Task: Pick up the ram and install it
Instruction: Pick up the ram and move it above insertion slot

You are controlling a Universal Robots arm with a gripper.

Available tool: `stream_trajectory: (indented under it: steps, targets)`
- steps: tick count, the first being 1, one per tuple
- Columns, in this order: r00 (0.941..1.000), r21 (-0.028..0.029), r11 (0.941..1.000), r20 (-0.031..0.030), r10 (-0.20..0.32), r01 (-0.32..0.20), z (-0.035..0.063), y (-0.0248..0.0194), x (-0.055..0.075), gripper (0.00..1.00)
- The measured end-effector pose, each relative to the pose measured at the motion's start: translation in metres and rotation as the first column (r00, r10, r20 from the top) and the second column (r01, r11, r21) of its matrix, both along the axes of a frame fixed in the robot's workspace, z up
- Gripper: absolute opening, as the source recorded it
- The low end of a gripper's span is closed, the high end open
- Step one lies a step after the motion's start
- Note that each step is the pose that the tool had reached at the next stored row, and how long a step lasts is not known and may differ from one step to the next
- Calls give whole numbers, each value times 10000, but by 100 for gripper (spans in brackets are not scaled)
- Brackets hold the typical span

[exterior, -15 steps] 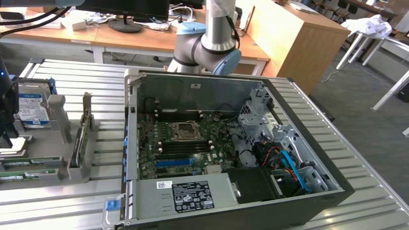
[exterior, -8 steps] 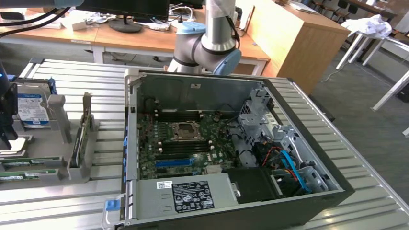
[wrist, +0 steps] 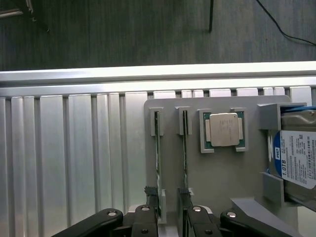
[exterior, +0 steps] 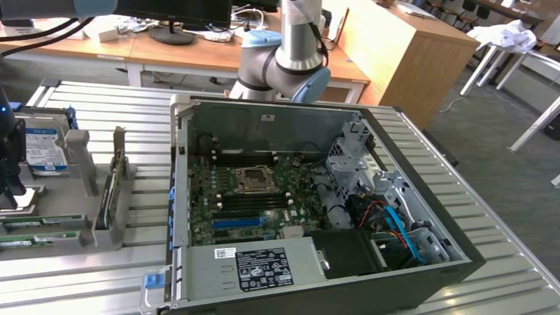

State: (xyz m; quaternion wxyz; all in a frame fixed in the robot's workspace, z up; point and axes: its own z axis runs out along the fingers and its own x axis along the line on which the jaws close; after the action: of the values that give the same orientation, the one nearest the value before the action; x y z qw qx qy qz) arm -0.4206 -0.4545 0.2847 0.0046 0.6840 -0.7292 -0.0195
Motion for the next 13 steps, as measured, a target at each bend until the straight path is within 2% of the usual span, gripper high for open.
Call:
stream_trajectory:
  steps: [13]
  targets:
    - [10000,0,10000,2,0,0,-220,-7,0,30]
